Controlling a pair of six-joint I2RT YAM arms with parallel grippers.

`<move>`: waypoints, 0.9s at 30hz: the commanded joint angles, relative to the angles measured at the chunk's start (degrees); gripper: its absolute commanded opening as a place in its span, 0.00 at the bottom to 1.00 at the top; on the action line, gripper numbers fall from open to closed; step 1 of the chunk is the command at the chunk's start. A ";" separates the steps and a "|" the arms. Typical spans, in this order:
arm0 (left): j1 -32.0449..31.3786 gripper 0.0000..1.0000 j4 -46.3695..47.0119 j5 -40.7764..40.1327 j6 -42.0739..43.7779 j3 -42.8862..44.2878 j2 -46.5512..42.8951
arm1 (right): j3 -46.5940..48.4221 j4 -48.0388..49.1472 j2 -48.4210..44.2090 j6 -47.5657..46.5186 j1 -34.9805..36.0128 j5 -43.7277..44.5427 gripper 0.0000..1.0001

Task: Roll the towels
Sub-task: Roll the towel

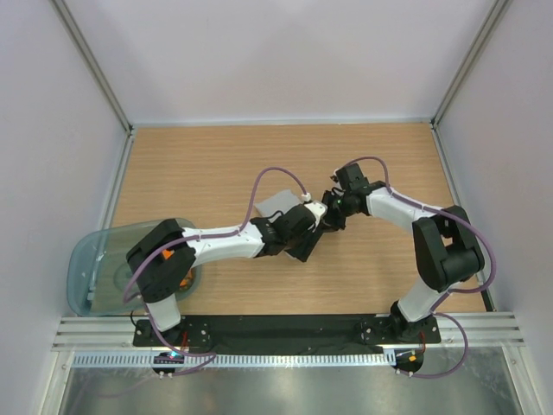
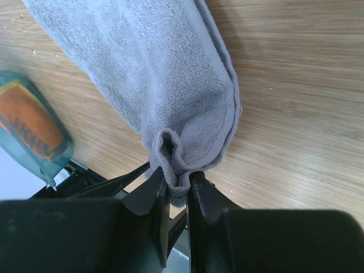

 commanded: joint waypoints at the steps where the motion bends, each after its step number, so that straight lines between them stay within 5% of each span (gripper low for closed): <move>1: -0.32 0.56 4.18 -1.23 1.22 -0.77 0.83 | -0.50 1.37 0.42 1.27 -1.08 -4.54 0.01; 20: -0.23 0.39 9.89 -0.88 0.61 -7.45 6.54 | -1.46 2.25 3.32 1.36 -6.26 -12.36 0.01; 24: -0.23 0.18 11.30 -0.10 -0.09 -9.65 5.49 | -1.82 2.51 4.29 1.01 -7.84 -14.47 0.01; 27: -0.15 0.11 9.65 0.87 -0.79 -8.26 4.96 | -2.43 1.99 4.73 -0.40 -8.72 -13.69 0.01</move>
